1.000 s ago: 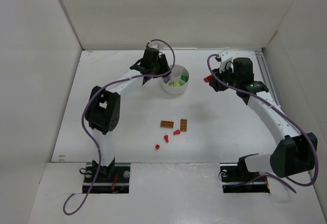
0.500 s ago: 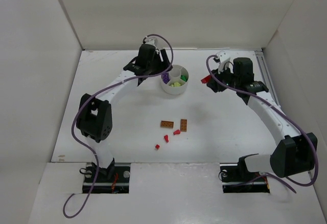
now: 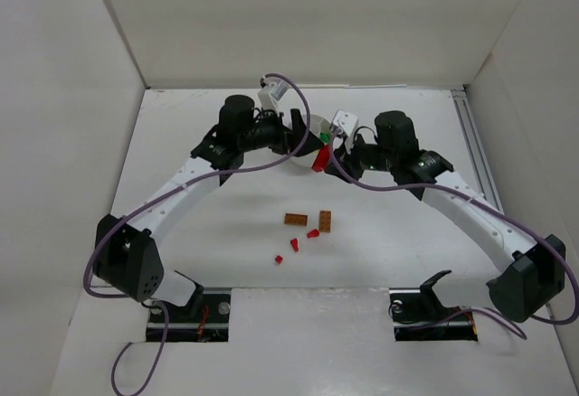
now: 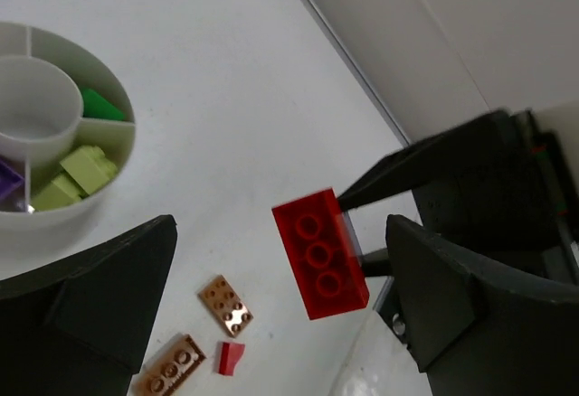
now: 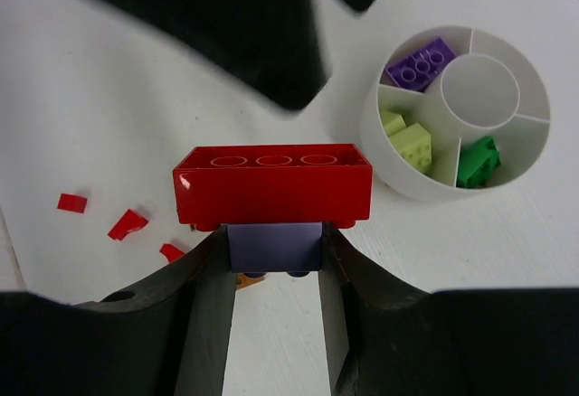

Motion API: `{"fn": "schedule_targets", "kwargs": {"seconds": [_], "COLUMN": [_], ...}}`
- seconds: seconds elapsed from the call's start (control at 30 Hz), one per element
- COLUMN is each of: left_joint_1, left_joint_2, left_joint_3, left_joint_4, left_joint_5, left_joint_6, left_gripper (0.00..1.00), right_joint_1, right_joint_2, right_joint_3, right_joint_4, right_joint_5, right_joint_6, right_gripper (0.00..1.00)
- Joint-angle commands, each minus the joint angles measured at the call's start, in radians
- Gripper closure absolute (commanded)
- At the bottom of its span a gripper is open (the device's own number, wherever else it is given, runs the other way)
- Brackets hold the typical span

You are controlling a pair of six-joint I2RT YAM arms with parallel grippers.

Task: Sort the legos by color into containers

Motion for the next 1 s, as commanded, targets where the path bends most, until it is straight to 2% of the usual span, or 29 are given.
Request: {"fn": "schedule_targets", "kwargs": {"seconds": [0.0, 0.17, 0.33, 0.43, 0.5, 0.53, 0.57, 0.63, 0.67, 0.77, 0.8, 0.87, 0.97], "left_joint_1": [-0.012, -0.042, -0.096, -0.096, -0.096, -0.096, -0.096, -0.096, -0.096, -0.096, -0.096, -0.096, -0.096], "left_joint_2": [-0.069, -0.181, -0.21, -0.221, -0.221, -0.221, -0.221, -0.221, -0.221, -0.221, -0.221, -0.221, -0.221], "left_joint_3": [-0.09, -0.219, -0.241, -0.252, -0.252, -0.252, -0.252, -0.252, -0.252, -0.252, -0.252, -0.243, -0.233], "left_joint_4": [0.071, 0.144, 0.155, 0.164, 0.155, 0.155, 0.155, 0.146, 0.135, 0.108, 0.108, 0.097, 0.088], "left_joint_5": [0.106, 0.12, 0.054, 0.043, 0.043, 0.043, 0.043, 0.043, 0.043, 0.043, 0.043, 0.043, 0.043], "left_joint_6": [0.007, -0.041, -0.071, -0.09, -0.09, -0.1, -0.1, -0.1, -0.1, -0.1, -0.1, -0.091, -0.091], "left_gripper": [0.0, 0.0, 0.0, 0.07, 0.15, 0.28, 0.34, 0.39, 0.46, 0.57, 0.64, 0.7, 0.89], "right_joint_1": [0.016, 0.058, 0.102, 0.113, 0.113, 0.113, 0.113, 0.113, 0.113, 0.113, 0.113, 0.113, 0.122], "right_joint_2": [-0.04, -0.04, -0.049, -0.049, -0.06, -0.069, -0.069, -0.078, -0.078, -0.078, -0.078, -0.069, -0.069], "right_joint_3": [0.059, 0.059, 0.059, 0.059, 0.059, 0.059, 0.059, 0.059, 0.059, 0.059, 0.059, 0.059, 0.059], "right_joint_4": [0.055, 0.073, 0.063, 0.063, 0.063, 0.063, 0.063, 0.072, 0.072, 0.081, 0.081, 0.09, 0.09], "right_joint_5": [-0.078, -0.115, -0.093, -0.075, -0.064, -0.064, -0.052, -0.038, -0.027, 0.002, 0.002, 0.002, 0.014], "right_joint_6": [-0.024, -0.004, -0.013, -0.014, -0.014, -0.004, -0.004, 0.005, 0.005, 0.016, 0.025, 0.025, 0.025], "right_gripper": [0.94, 0.93, 0.93, 0.93, 0.93, 0.93, 0.93, 0.93, 0.93, 0.93, 0.93, 0.93, 0.93]}}
